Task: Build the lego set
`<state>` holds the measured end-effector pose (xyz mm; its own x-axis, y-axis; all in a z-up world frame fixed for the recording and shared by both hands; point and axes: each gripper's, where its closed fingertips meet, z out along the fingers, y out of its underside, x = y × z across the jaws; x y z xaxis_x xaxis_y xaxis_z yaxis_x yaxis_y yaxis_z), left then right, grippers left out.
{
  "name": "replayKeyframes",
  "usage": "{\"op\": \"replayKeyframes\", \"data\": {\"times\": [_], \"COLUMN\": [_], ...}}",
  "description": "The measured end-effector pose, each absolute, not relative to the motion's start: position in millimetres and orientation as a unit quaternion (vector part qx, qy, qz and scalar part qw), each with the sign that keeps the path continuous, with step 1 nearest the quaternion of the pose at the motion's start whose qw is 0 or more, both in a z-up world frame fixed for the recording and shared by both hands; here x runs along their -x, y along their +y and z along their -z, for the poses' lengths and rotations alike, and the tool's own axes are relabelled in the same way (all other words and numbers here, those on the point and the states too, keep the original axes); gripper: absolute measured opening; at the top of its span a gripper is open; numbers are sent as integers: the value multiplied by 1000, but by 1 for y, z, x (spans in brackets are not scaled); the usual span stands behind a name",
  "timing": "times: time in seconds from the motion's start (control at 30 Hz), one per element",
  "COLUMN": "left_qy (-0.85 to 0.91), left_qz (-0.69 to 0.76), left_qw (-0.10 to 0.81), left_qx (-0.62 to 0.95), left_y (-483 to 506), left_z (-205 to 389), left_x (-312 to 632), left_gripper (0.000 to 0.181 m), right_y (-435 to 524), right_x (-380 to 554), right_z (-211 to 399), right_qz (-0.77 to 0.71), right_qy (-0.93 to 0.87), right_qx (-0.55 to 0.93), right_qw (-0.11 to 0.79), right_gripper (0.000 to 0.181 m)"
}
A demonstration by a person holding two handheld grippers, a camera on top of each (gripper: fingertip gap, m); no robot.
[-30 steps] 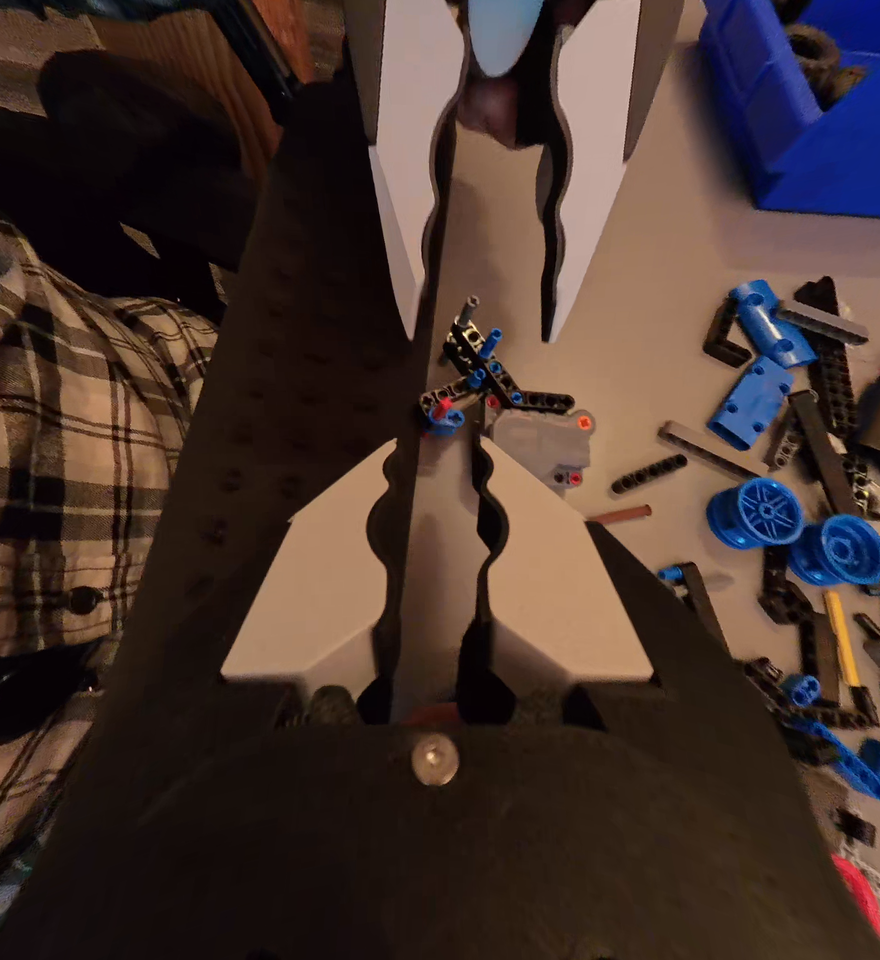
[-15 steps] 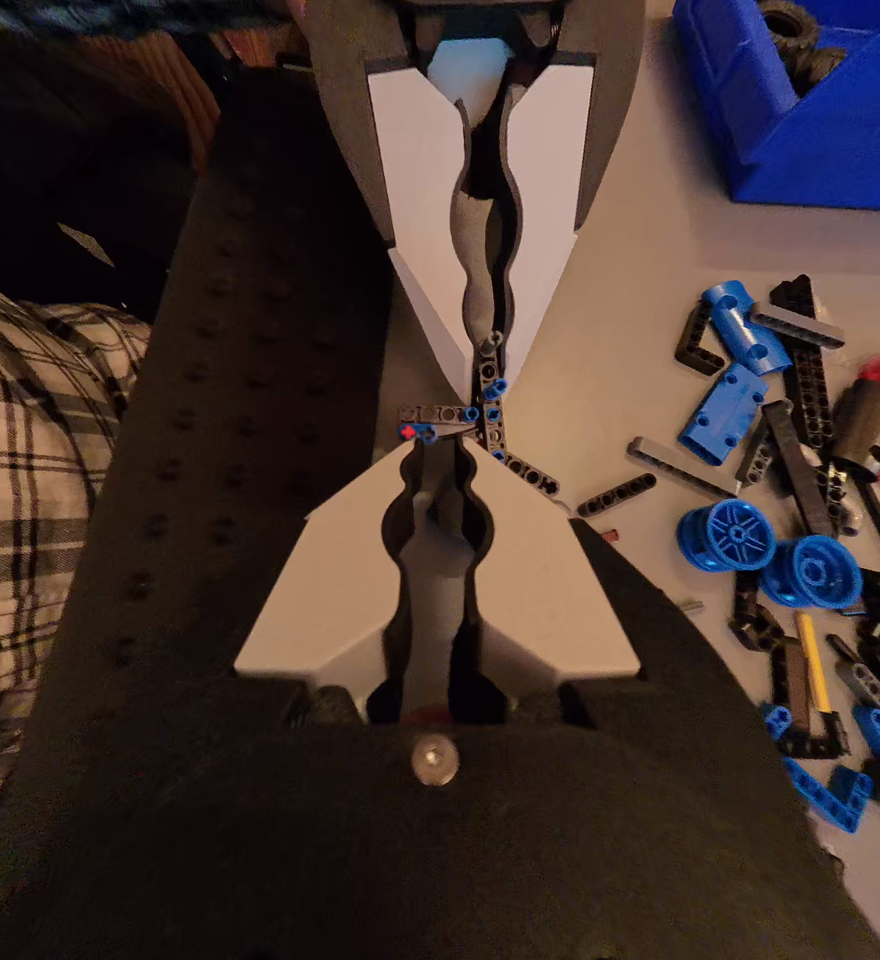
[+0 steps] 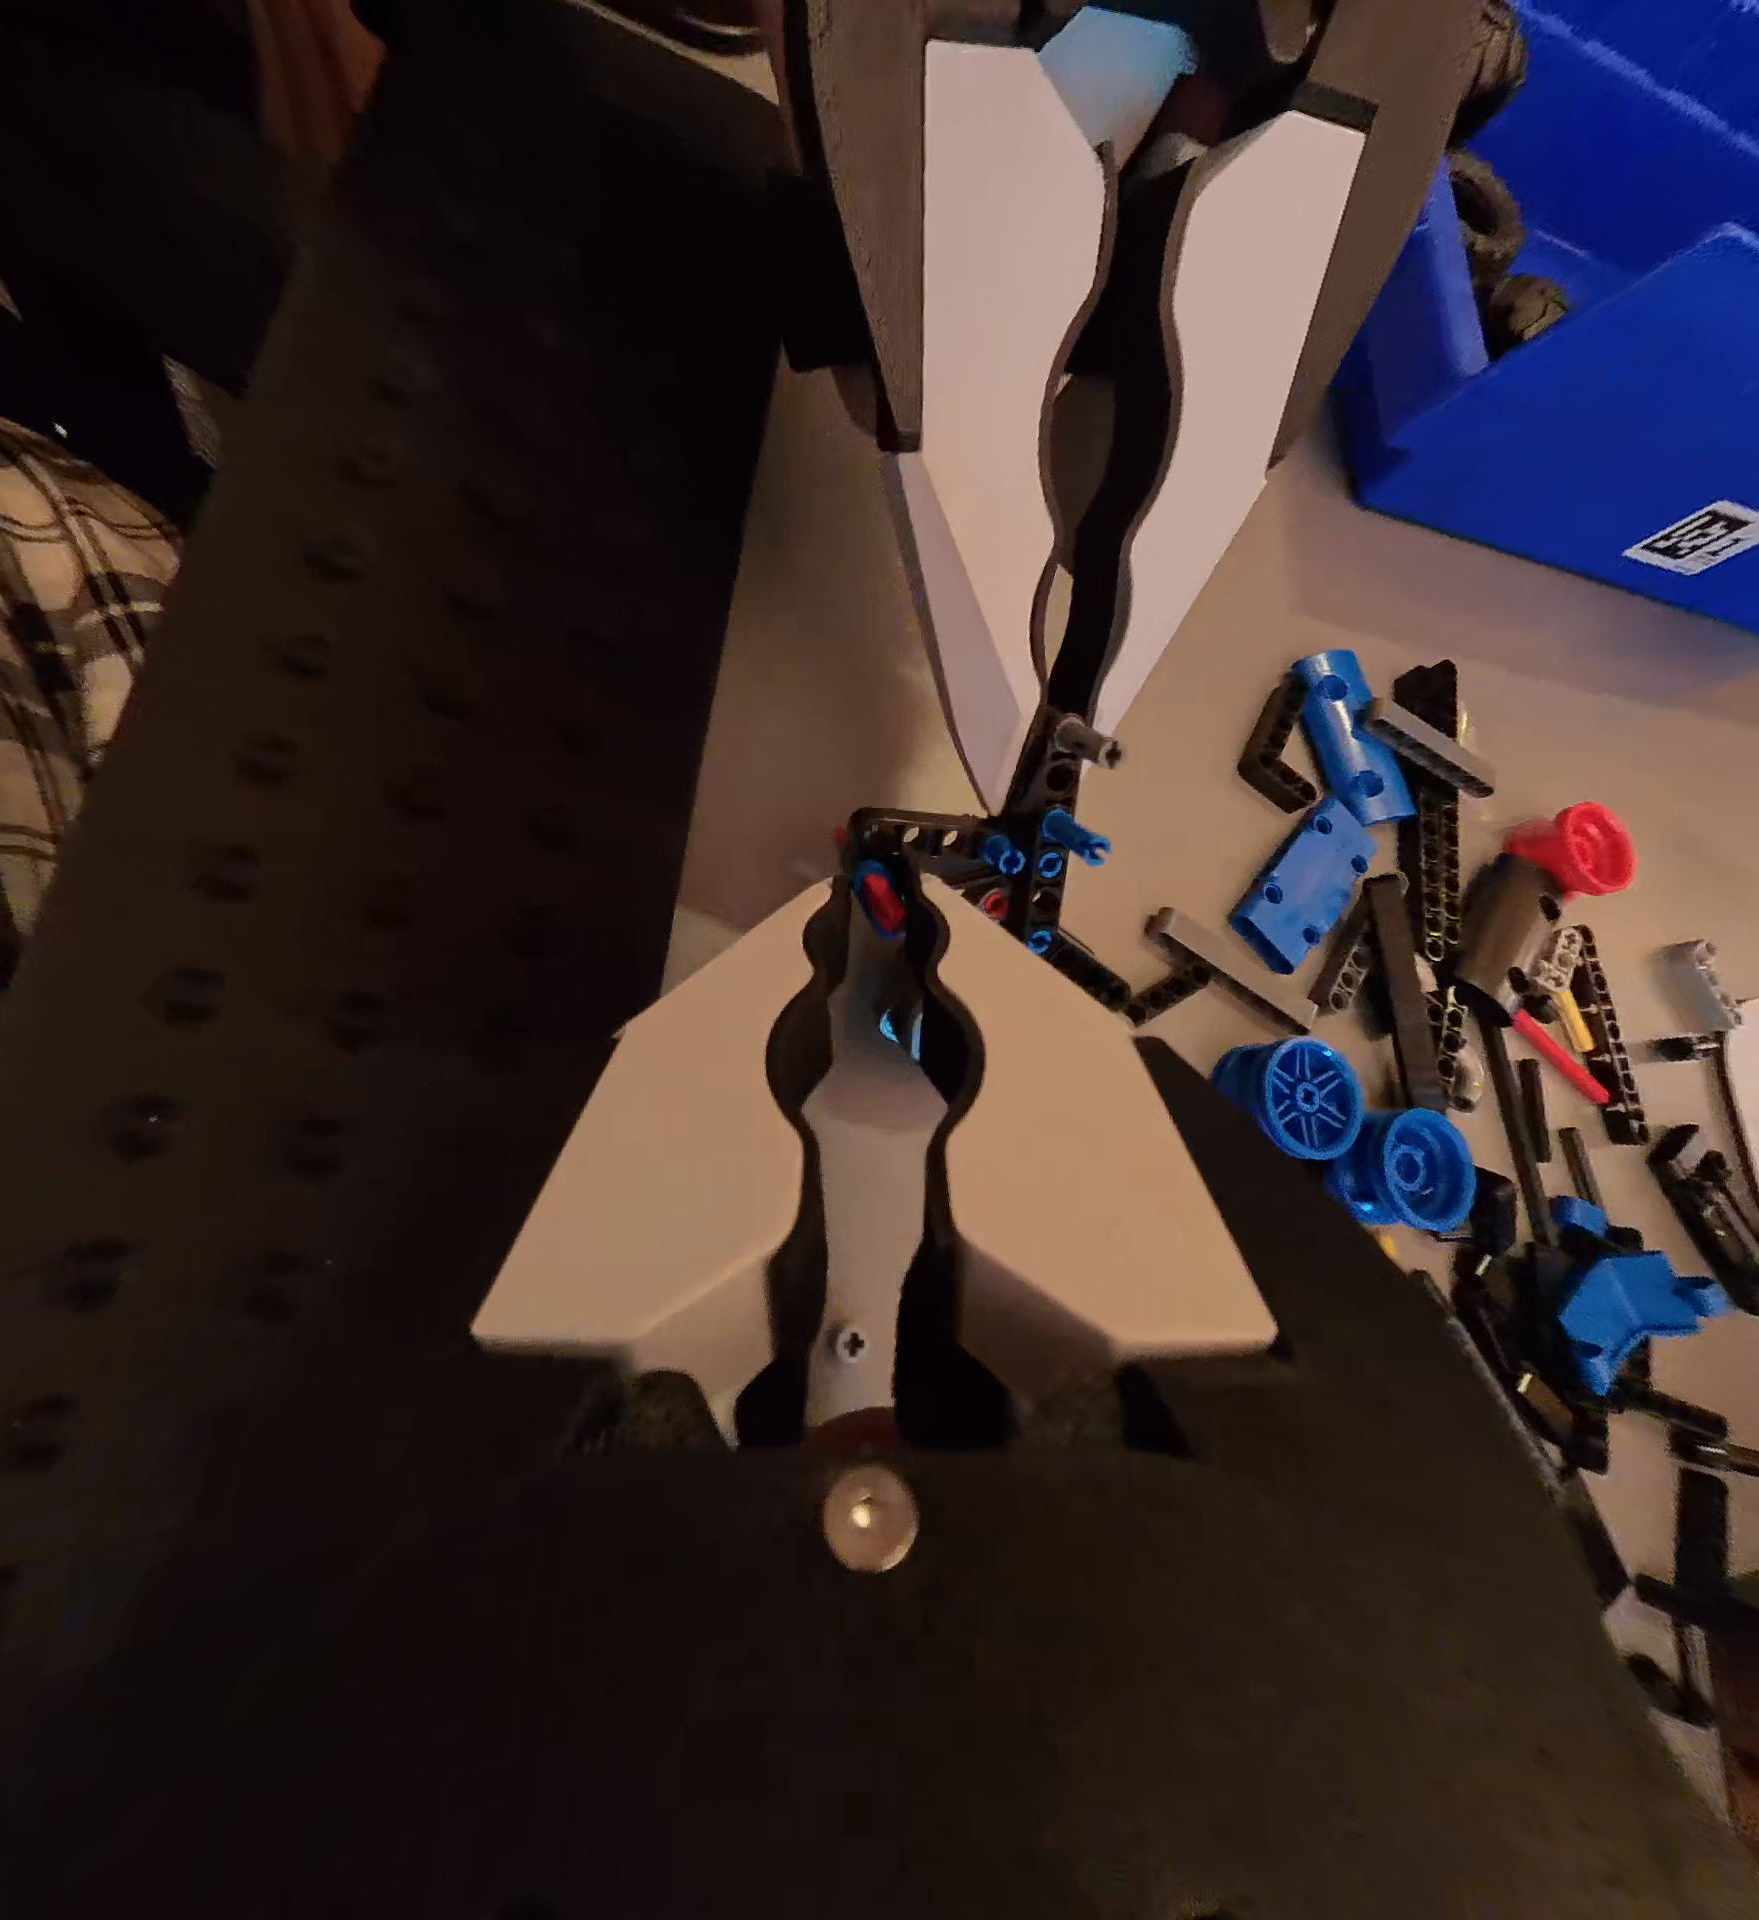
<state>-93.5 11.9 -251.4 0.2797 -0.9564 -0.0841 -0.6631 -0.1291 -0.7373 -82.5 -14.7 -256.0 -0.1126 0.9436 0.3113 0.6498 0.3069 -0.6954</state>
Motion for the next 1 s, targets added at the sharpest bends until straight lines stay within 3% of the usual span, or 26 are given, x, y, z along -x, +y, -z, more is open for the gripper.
{"op": "replayKeyframes", "data": {"times": [0.2,0.33,0.43,0.53,0.63,1.0], "left_qy": [540,516,543,584,595,604], "left_qz": [213,210,178,137,120,141], "left_qw": [375,458,511,507,513,533], "left_qx": [723,693,642,619,607,576], "left_y": [20,27,15,4,3,-3], "left_z": [236,198,175,183,185,180], "left_x": [91,91,87,75,69,67], "left_gripper": [10,48,47,47,19,17], "right_y": [-14,-8,-5,-4,-6,-12], "right_x": [85,81,78,78,79,77], "right_z": [241,213,195,183,177,171], "right_qz": [-274,-375,-436,-487,-507,-507], "right_qy": [-670,-597,-551,-515,-503,-514], "right_qx": [571,587,590,591,587,561], "right_qw": [388,398,397,385,381,405], "right_gripper": [6,5,5,5,4,5]}}
